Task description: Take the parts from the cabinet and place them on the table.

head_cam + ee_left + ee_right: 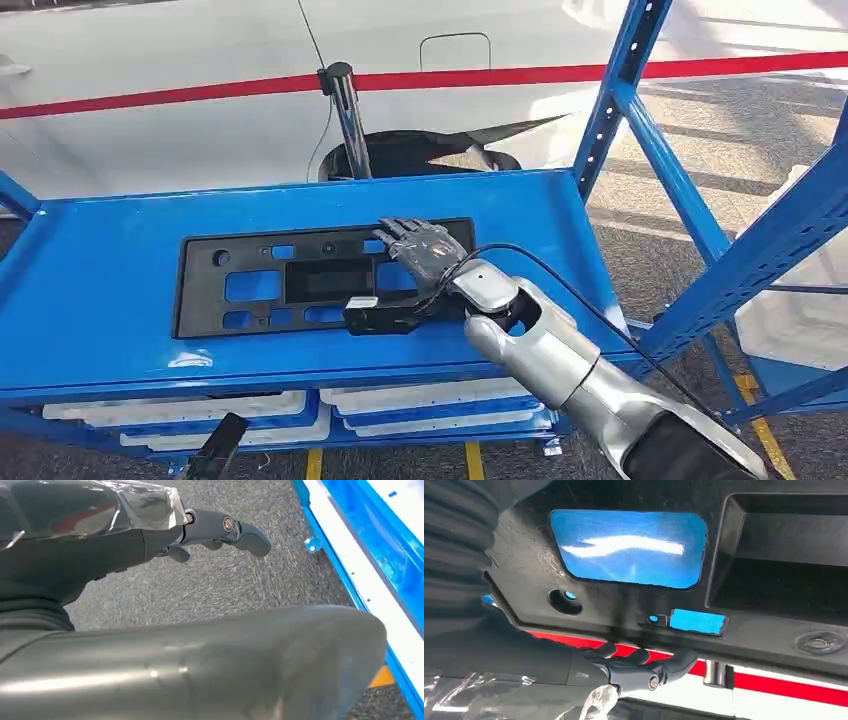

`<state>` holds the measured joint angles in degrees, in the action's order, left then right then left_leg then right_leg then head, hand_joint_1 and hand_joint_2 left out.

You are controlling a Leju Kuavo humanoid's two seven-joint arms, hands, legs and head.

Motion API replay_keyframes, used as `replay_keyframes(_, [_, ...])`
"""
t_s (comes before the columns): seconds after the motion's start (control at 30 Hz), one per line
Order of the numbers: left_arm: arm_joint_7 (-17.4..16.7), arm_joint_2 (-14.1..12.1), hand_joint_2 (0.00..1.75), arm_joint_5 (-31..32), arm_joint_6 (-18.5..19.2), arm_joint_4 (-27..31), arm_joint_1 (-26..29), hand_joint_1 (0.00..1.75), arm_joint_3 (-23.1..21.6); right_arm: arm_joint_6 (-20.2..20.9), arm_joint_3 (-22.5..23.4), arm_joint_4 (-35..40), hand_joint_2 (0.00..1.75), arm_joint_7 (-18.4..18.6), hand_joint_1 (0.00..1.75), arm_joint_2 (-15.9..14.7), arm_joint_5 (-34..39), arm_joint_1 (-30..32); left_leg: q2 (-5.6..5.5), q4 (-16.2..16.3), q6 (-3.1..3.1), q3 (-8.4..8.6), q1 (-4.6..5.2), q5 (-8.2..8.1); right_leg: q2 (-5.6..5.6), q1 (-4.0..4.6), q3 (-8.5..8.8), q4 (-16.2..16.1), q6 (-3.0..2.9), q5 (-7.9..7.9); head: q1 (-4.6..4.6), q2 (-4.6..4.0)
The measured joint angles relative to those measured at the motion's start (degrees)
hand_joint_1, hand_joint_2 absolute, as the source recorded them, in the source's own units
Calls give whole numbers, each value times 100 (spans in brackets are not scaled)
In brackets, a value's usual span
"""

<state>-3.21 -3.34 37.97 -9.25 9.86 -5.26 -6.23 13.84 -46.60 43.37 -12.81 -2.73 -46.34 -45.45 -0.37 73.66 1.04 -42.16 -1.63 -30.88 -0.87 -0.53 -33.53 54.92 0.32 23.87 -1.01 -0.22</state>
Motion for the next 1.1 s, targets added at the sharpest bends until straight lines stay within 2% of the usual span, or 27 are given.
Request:
replay_keyframes(0.03, [5,0,0,0,0,0,-1,0,0,4,0,-2,175,4,0,0,29,-30,0,-202,-17,77,3,148,-12,4,9,1,-1,3,0,0])
replay_keyframes(0.07, [4,0,0,0,0,0,-6,0,0,-2,0,-2,175,11,0,-2,79,-63,0,-637,-41,282,6,392,-20,8,23,1,-3,8,0,0])
replay_keyframes(0.13, [5,0,0,-2,-2,0,-10,0,7,-110,7,9,175,20,0,-9,151,-111,1,-1747,-122,789,29,875,-26,9,48,-1,21,30,0,0])
replay_keyframes(0.17, [5,-2,0,-2,-2,0,-13,0,9,-199,22,33,175,37,0,-15,191,-128,2,-1927,-135,901,79,832,-29,62,26,18,45,44,0,0])
replay_keyframes(0.27, [4,0,0,-4,-2,-2,6,0,35,-495,66,135,175,48,0,-59,300,-129,3,-1914,-162,843,108,844,-29,27,4,-16,105,16,9,0])
replay_keyframes(0.3, [5,2,0,0,-2,-2,4,0,39,-627,105,237,175,57,0,-70,385,-128,4,-1961,-206,858,62,873,-32,50,4,-8,145,30,11,2])
replay_keyframes(0.33, [5,2,0,0,-2,-2,0,0,42,-680,162,380,175,92,0,-85,440,-123,14,-1980,-224,880,46,885,1,22,-24,78,177,112,11,2])
replay_keyframes(0.37, [4,2,0,7,-2,-2,-3,0,44,-721,220,502,175,113,0,-92,476,-130,25,-1982,-267,885,41,878,18,35,-141,339,197,296,26,2])
replay_keyframes(0.43, [5,2,0,13,-2,0,-6,0,50,-796,326,774,175,151,0,-105,624,-82,29,-1981,-297,894,41,868,21,10,-596,1336,239,771,26,2])
replay_keyframes(0.47, [7,2,0,15,-2,-2,-4,0,55,-852,391,943,175,157,0,-125,730,-14,23,-1976,-302,893,39,862,24,-2,-802,1767,259,913,30,0])
replay_keyframes(0.5, [11,4,0,15,-2,-2,8,0,55,-866,455,1102,175,186,0,-138,816,50,10,-1975,-305,899,32,858,24,-16,-901,1933,269,891,31,2])
replay_keyframes(0.53, [11,4,0,15,-2,-2,16,0,61,-866,522,1271,175,225,0,-157,870,93,0,-1969,-303,907,19,850,27,-27,-863,1801,275,751,33,0])
replay_keyframes(0.57, [13,4,0,17,-2,-2,20,0,74,-863,583,1429,175,256,0,-173,920,109,-6,-1962,-281,919,5,834,30,-36,-707,1438,276,516,33,2])
replay_keyframes(0.63, [22,4,0,39,-2,-2,20,0,105,-863,695,1695,175,284,0,-192,960,110,-9,-1932,-215,960,-18,782,55,-59,-226,400,294,-19,33,0])
replay_keyframes(0.67, [26,2,0,39,-2,-2,18,0,120,-878,748,1812,175,293,0,-208,990,129,-10,-1912,-166,958,13,751,48,-48,-72,136,306,15,33,0])
replay_keyframes(0.7, [29,2,0,42,0,-2,12,0,136,-901,783,1954,175,304,0,-210,1043,165,-7,-1885,-147,942,37,742,43,-43,-82,63,257,14,26,2])
replay_keyframes(0.73, [33,7,0,48,2,-2,18,0,140,-903,835,2082,175,325,0,-225,1099,222,-7,-1911,-128,944,33,755,43,-28,-92,82,239,15,22,0])
replay_keyframes(0.77, [40,9,0,63,2,-2,29,0,140,-861,885,2225,175,347,0,-236,1230,274,-2,-1935,-117,956,17,759,35,-5,-99,91,195,29,22,2])
replay_keyframes(0.83, [46,11,0,79,2,-2,30,0,140,-754,962,2453,175,387,0,-262,1432,314,10,-1916,-73,928,-8,714,32,-44,-96,69,107,-1,22,2])
replay_keyframes(0.87, [46,13,0,87,2,-2,29,0,142,-734,1014,2618,175,396,0,-275,1487,348,18,-1694,-57,842,-6,560,27,-43,-95,67,84,4,13,0])
replay_keyframes(0.9, [46,13,0,96,2,-2,29,0,144,-739,1049,2728,175,404,0,-293,1508,378,16,-1323,-48,683,-8,358,26,-42,-95,68,47,4,11,2])
replay_keyframes(0.93, [46,13,0,96,2,-2,31,0,149,-743,1091,2855,175,428,0,-317,1508,429,15,-763,-38,434,4,103,21,-38,-95,68,38,8,9,2])
replay_keyframes(0.97, [46,17,0,98,2,-2,31,0,149,-774,1124,2955,175,442,0,-335,1482,490,15,-264,-36,202,11,-72,16,-24,-93,68,30,13,9,2])
replay_keyframes(1.0, [46,20,0,101,4,-2,33,0,149,-828,1154,3070,175,457,0,-354,1419,549,15,31,-42,46,12,-118,6,-10,-90,69,25,16,9,2])
replay_keyframes(1.03, [46,20,0,101,4,-2,34,0,149,-879,1172,3167,175,466,0,-367,1364,593,15,1,-62,32,18,-24,-8,1,-83,70,22,19,9,2])
replay_keyframes(1.07, [46,22,0,103,4,-2,32,0,149,-927,1182,3260,175,474,0,-376,1321,611,15,-288,-93,153,32,172,-19,9,-73,70,18,23,7,0])
replay_keyframes(1.1, [46,22,0,107,4,-2,30,0,149,-988,1191,3353,175,474,0,-385,1255,615,15,-802,-139,379,52,446,-34,17,-61,70,17,28,7,0])
